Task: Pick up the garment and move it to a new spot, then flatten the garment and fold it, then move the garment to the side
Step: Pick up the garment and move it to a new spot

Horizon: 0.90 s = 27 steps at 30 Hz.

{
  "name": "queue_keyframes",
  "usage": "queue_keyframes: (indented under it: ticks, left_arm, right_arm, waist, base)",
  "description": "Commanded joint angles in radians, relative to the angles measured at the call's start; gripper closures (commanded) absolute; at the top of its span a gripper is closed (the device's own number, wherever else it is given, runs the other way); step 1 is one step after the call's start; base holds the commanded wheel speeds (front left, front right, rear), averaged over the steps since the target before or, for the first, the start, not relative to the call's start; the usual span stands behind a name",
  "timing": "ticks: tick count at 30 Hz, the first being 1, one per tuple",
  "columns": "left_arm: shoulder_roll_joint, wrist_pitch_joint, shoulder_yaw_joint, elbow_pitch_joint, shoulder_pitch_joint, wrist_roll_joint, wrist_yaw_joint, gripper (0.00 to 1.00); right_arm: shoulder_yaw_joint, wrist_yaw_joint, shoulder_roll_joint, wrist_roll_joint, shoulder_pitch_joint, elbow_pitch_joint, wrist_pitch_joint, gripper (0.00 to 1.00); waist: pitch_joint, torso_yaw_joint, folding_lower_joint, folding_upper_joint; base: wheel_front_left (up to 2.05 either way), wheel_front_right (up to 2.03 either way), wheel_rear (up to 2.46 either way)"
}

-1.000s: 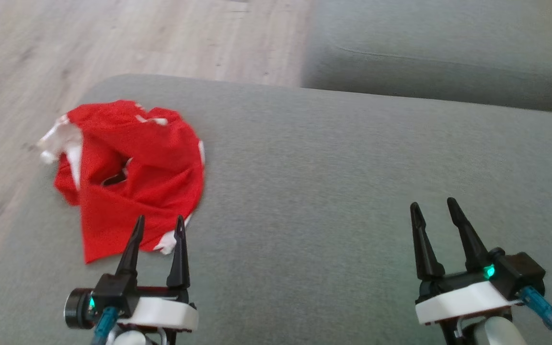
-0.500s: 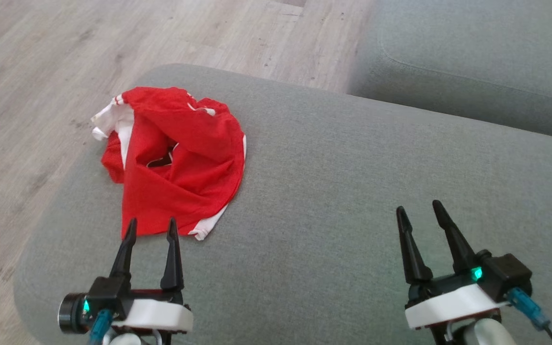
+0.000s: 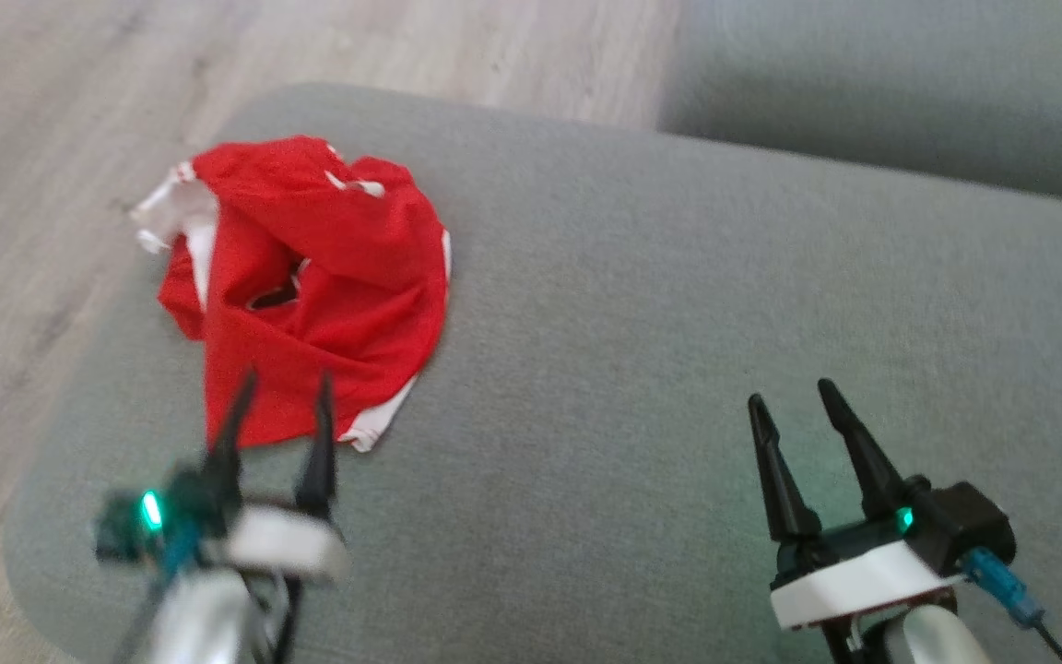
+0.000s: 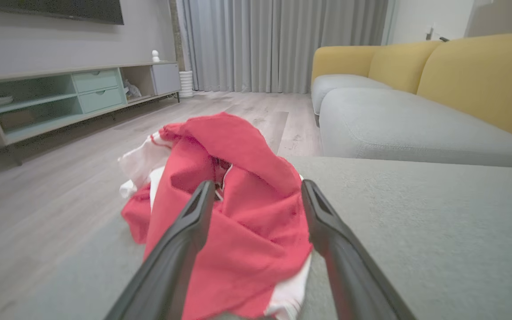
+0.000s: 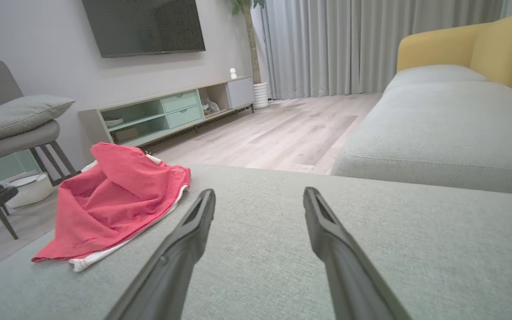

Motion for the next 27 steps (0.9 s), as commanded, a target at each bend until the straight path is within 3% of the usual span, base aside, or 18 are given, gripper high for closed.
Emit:
queue_keyframes:
  ticks: [1, 11, 23, 24, 25, 27]
  left_arm:
    - [0.043, 0.015, 0.041, 0.006, -0.142, 0.012, -0.008, 0.0]
    - [0.153, 0.316, 0.08, 0.282, -0.51, -0.074, -0.068, 0.0]
    - [0.202, 0.403, 0.085, 0.455, -0.624, -0.118, -0.079, 0.0]
    - [0.205, 0.401, 0.083, 0.467, -0.629, -0.118, -0.079, 0.53]
    - [0.208, 0.389, 0.082, 0.474, -0.634, -0.118, -0.079, 1.0]
    - [0.21, 0.349, 0.084, 0.481, -0.644, -0.12, -0.079, 1.0]
  right_arm:
    - [0.013, -0.001, -0.008, -0.01, -0.056, -0.028, -0.011, 0.0]
    - [0.015, -0.001, -0.008, -0.023, -0.123, -0.028, -0.011, 0.0]
    - [0.006, -0.001, -0.008, -0.035, -0.164, -0.03, -0.011, 0.0]
    - [0.005, -0.001, -0.008, -0.036, -0.166, -0.029, -0.011, 0.0]
    - [0.004, -0.001, -0.008, -0.036, -0.167, -0.029, -0.011, 0.0]
    - [0.004, -0.001, -0.008, -0.035, -0.169, -0.027, -0.011, 0.0]
  waist:
    - [0.05, -0.038, 0.0, 0.0]
    - [0.175, -0.14, 0.0, 0.0]
    - [0.23, -0.211, 0.0, 0.0]
    - [0.231, -0.213, 0.0, 0.0]
    - [0.232, -0.216, 0.0, 0.0]
    - [0.228, -0.22, 0.0, 0.0]
  base:
    - [0.0, 0.0, 0.0]
    - [0.0, 0.0, 0.0]
    - [0.0, 0.0, 0.0]
    - [0.0, 0.0, 0.0]
    - [0.0, 0.0, 0.0]
    - [0.0, 0.0, 0.0]
